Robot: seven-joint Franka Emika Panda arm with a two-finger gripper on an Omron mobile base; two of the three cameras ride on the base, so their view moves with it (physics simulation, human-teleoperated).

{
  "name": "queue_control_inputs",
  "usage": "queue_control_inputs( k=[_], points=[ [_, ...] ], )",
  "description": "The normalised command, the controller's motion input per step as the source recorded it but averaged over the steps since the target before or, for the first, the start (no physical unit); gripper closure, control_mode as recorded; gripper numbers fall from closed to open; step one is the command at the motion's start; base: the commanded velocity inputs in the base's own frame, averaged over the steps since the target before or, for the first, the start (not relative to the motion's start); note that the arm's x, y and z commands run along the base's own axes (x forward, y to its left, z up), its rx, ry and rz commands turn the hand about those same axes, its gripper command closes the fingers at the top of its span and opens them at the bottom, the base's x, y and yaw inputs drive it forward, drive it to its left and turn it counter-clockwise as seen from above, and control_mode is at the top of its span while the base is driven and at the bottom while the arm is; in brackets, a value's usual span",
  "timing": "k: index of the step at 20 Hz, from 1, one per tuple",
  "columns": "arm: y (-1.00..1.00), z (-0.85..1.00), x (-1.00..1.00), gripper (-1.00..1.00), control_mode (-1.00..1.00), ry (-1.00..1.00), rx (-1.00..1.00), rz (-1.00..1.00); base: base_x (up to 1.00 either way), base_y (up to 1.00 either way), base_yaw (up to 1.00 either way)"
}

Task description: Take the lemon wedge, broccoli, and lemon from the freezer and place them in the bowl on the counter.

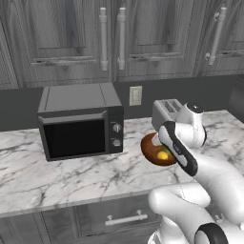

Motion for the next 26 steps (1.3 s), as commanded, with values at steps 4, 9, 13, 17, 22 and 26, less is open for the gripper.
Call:
queue_control_inputs(
  k=[4,9,13,17,22,26],
  points=[
    [0.00,-0.33,0.29,1.00,-1.00,0.00,0.00,0.04,0.00,0.00,0.00],
    [0.00,-0.28,0.46,1.00,-1.00,0.00,0.00,0.03,0.00,0.00,0.00],
    [0.00,-0.21,0.51,1.00,-1.00,0.00,0.00,0.03,0.00,0.00,0.00],
    [0.00,-0.27,0.34,1.00,-1.00,0.00,0.00,0.04,0.00,0.00,0.00],
    [0.00,-0.17,0.20,-1.00,-1.00,0.00,0.00,0.01,0.00,0.00,0.00],
    [-0.01,-0.02,0.04,-1.00,-1.00,0.00,0.00,0.00,0.00,0.00,0.00]
  ],
)
